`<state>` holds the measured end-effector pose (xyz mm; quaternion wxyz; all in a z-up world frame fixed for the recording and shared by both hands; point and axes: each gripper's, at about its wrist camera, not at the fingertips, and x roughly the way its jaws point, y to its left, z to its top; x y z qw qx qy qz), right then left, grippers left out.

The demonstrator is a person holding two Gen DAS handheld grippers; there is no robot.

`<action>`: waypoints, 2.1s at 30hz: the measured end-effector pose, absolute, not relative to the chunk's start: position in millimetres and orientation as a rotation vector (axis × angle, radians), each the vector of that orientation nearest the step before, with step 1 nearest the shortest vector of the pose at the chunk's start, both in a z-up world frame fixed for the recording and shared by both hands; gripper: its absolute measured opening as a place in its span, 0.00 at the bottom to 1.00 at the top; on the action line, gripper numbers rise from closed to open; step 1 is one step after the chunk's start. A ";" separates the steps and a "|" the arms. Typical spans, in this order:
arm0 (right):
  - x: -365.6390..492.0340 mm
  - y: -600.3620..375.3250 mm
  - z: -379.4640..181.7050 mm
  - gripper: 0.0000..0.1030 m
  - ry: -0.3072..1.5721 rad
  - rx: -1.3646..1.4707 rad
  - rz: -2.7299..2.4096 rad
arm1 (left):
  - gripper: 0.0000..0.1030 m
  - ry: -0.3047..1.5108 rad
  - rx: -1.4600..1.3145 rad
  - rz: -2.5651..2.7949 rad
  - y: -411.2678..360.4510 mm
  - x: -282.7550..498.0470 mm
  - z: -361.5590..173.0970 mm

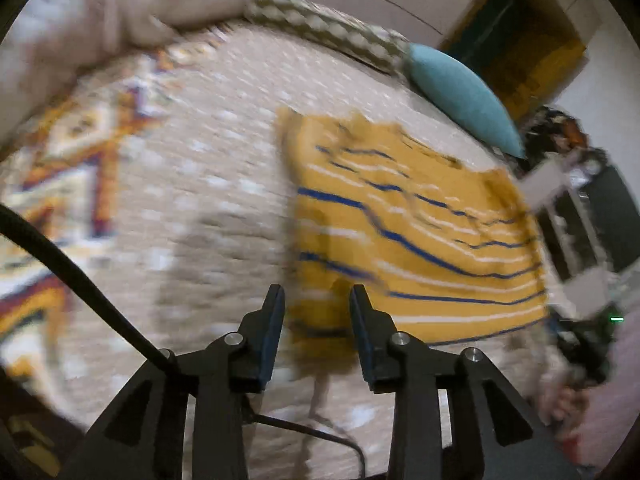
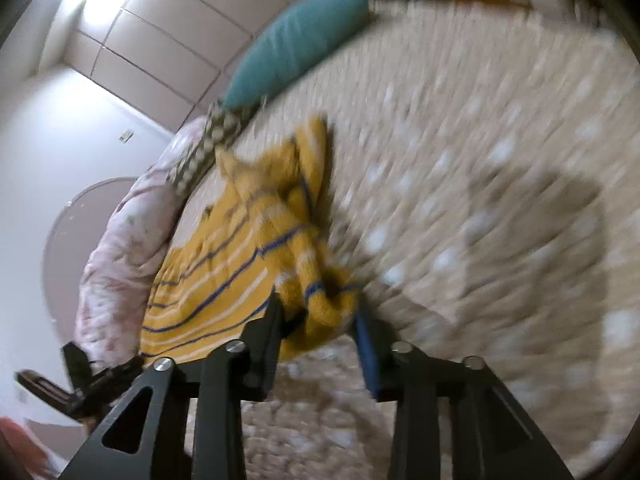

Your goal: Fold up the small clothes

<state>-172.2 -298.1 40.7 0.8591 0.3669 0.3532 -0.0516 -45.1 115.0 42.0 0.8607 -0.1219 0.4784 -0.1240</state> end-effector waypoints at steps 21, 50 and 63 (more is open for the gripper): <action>37.7 -320.9 32.3 0.16 0.827 0.674 -0.185 | 0.62 0.870 -0.172 -0.046 145.1 -102.1 65.1; -139.8 -240.8 37.6 0.34 0.819 0.263 -0.213 | 0.69 0.944 -0.021 -0.148 58.0 -99.8 43.2; -151.9 -199.2 78.4 0.42 0.719 0.171 -0.199 | 0.69 0.949 -0.030 -0.084 71.4 -100.7 35.0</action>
